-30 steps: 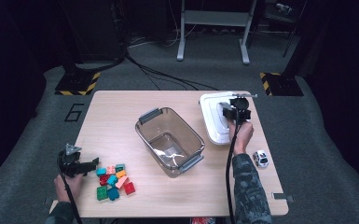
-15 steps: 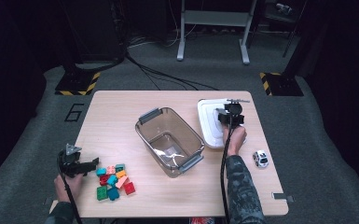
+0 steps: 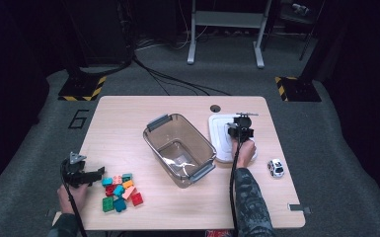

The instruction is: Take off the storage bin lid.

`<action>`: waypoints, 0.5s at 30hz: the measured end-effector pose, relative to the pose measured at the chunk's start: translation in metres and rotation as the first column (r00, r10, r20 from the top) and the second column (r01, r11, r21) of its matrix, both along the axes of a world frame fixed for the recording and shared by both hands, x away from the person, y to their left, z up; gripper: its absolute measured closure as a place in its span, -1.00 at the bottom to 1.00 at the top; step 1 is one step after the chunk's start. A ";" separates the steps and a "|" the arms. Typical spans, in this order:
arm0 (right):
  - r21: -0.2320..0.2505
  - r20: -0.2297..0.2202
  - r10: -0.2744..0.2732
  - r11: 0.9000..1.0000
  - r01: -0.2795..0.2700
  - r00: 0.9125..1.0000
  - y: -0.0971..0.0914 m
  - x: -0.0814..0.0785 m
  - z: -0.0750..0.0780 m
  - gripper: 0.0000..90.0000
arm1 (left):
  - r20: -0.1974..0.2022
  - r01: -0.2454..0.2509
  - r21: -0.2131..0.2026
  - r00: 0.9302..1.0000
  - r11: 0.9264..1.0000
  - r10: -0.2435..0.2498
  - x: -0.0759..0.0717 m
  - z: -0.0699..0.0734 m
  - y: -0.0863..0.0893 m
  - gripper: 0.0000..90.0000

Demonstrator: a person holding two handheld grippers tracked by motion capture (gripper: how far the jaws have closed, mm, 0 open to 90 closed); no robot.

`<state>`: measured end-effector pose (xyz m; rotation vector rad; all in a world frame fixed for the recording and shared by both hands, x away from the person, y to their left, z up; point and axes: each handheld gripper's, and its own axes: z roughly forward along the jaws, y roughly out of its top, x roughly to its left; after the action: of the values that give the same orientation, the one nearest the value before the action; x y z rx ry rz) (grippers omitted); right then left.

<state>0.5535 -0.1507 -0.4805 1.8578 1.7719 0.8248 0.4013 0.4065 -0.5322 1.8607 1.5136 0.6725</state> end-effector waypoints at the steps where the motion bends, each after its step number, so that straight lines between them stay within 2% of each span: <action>1: -0.007 0.001 0.003 1.000 -0.003 1.000 -0.001 0.000 -0.002 0.47 | -0.004 0.002 0.000 1.000 1.000 -0.002 0.000 0.000 0.000 -0.82; 5: -0.004 -0.026 0.004 1.000 -0.004 1.000 -0.003 0.001 -0.009 0.47 | -0.005 0.002 0.000 1.000 1.000 -0.002 0.000 0.000 0.000 -0.82; 9: -0.001 -0.028 0.017 1.000 -0.017 0.999 -0.005 0.001 -0.010 0.46 | 0.000 0.000 -0.001 1.000 1.000 0.000 0.000 0.000 0.000 -0.82; 15: -0.015 -0.028 0.060 0.998 -0.060 0.998 -0.006 -0.003 0.000 0.07 | -0.005 0.002 0.000 1.000 1.000 -0.002 0.000 0.000 0.000 -0.82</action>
<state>0.5503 -0.1569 -0.4809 1.8226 1.8538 0.8082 0.4012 0.4066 -0.5319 1.8651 1.5141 0.6677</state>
